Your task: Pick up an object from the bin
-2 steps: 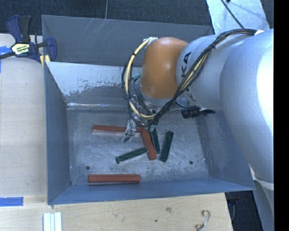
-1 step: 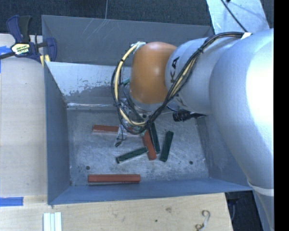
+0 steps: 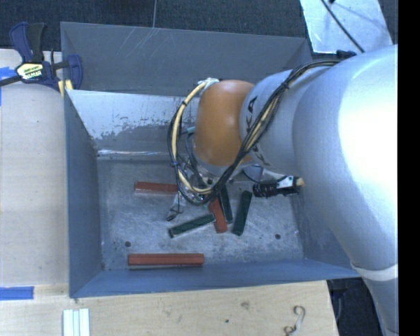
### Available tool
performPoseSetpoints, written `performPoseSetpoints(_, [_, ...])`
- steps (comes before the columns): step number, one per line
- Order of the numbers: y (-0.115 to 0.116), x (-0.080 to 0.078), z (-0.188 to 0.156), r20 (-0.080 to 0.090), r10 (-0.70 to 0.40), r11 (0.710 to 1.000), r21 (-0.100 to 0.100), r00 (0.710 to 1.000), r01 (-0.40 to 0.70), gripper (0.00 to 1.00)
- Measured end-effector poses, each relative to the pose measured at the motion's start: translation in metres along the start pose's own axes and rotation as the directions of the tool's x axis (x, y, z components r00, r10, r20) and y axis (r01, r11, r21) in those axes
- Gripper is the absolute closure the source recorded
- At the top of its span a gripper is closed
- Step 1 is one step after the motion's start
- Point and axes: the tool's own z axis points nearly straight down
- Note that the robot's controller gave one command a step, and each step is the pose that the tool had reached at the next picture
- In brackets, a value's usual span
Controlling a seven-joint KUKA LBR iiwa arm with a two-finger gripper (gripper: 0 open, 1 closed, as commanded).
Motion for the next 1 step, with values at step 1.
performPoseSetpoints(1, [0.0004,-0.0005,-0.0005,0.001,-0.002,1.0,-0.001,1.0,0.002,0.0])
